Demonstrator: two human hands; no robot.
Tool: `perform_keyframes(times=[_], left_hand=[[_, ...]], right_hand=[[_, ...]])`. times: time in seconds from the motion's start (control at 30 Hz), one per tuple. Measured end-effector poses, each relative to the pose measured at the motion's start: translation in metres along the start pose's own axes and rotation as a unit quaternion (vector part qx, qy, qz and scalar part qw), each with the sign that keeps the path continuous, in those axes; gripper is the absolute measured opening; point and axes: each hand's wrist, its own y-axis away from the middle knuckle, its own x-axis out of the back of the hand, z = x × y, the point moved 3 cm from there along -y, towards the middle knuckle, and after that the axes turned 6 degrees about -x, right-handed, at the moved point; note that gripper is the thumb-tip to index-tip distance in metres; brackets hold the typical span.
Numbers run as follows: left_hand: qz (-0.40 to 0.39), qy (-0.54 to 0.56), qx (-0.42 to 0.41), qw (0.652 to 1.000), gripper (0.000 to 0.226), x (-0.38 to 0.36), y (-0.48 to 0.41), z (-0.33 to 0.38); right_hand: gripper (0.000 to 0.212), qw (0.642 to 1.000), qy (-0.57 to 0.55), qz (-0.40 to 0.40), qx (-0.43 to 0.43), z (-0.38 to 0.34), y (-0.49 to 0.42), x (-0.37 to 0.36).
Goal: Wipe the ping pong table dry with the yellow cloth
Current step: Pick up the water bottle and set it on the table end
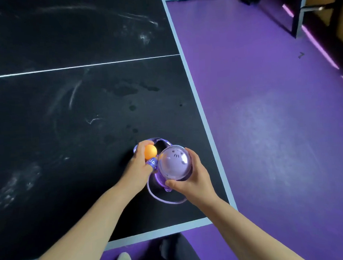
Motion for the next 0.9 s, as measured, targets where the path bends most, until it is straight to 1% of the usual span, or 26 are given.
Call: perform_keyframes(times=[0.13, 0.27, 0.4, 0.5, 0.57, 0.63, 0.7, 0.73, 0.8, 0.9], left_hand=[[0.038, 0.007, 0.001, 0.999, 0.041, 0.019, 0.022, 0.000], [0.078, -0.003, 0.023, 0.997, 0.050, 0.053, 0.061, -0.011], [0.134, -0.011, 0.015, 0.991, 0.049, 0.098, 0.122, -0.026], [0.201, -0.001, 0.027, 0.979, 0.050, 0.137, 0.179, -0.046], [0.249, 0.008, 0.031, 0.968, 0.051, 0.163, 0.221, -0.062], [0.294, 0.007, 0.030, 0.955, 0.048, 0.189, 0.268, -0.081], [0.328, 0.021, 0.024, 0.944, 0.050, 0.211, 0.320, -0.102], [0.342, 0.026, 0.029, 0.939, 0.052, 0.221, 0.348, -0.114], [0.362, 0.038, 0.054, 0.930, 0.050, 0.242, 0.407, -0.138], [0.394, 0.064, 0.069, 0.914, 0.040, 0.273, 0.498, -0.174]], right_hand=[[0.083, 0.999, 0.020, -0.028, 0.026, -0.018, 0.010, -0.012], [0.082, 0.992, 0.059, -0.083, 0.070, -0.042, 0.026, -0.042], [0.079, 0.980, 0.082, -0.146, 0.105, -0.067, 0.053, -0.091], [0.082, 0.968, 0.100, -0.193, 0.129, -0.083, 0.082, -0.142], [0.091, 0.956, 0.126, -0.221, 0.145, -0.093, 0.108, -0.181], [0.106, 0.943, 0.148, -0.251, 0.160, -0.101, 0.139, -0.224], [0.113, 0.926, 0.169, -0.282, 0.185, -0.106, 0.174, -0.267], [0.111, 0.917, 0.180, -0.298, 0.197, -0.108, 0.194, -0.289], [0.101, 0.900, 0.192, -0.324, 0.221, -0.110, 0.238, -0.335], [0.085, 0.885, 0.154, -0.368, 0.241, -0.109, 0.304, -0.403]])
